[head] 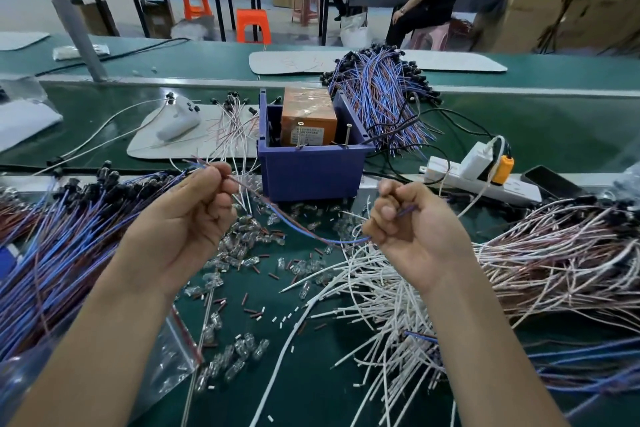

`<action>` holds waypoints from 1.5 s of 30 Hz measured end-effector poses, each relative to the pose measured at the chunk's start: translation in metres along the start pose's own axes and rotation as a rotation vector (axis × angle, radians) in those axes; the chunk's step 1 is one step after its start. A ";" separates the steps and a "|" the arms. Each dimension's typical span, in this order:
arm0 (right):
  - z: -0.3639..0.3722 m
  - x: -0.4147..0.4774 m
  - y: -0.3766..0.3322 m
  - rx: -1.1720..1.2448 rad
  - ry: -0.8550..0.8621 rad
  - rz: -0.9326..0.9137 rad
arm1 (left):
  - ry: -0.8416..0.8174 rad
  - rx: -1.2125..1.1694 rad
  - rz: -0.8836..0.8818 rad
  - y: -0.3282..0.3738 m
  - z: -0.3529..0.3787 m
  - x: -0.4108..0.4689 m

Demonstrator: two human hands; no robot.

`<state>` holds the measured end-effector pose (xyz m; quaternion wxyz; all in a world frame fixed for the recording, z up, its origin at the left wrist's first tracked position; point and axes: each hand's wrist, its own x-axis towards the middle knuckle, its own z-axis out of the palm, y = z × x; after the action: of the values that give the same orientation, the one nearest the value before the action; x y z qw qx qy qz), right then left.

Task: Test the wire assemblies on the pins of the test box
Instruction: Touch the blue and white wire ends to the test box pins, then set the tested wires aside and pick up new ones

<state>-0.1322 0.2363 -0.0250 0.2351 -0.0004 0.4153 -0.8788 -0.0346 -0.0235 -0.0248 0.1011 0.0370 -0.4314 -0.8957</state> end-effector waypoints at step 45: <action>0.034 -0.007 0.048 -0.913 0.103 -0.303 | 0.111 0.627 -0.056 -0.049 0.049 -0.011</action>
<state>-0.0992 0.1884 -0.0359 0.0594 -0.1206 0.7650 -0.6298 -0.0383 0.0464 -0.0321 0.0834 0.1272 -0.6792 -0.7180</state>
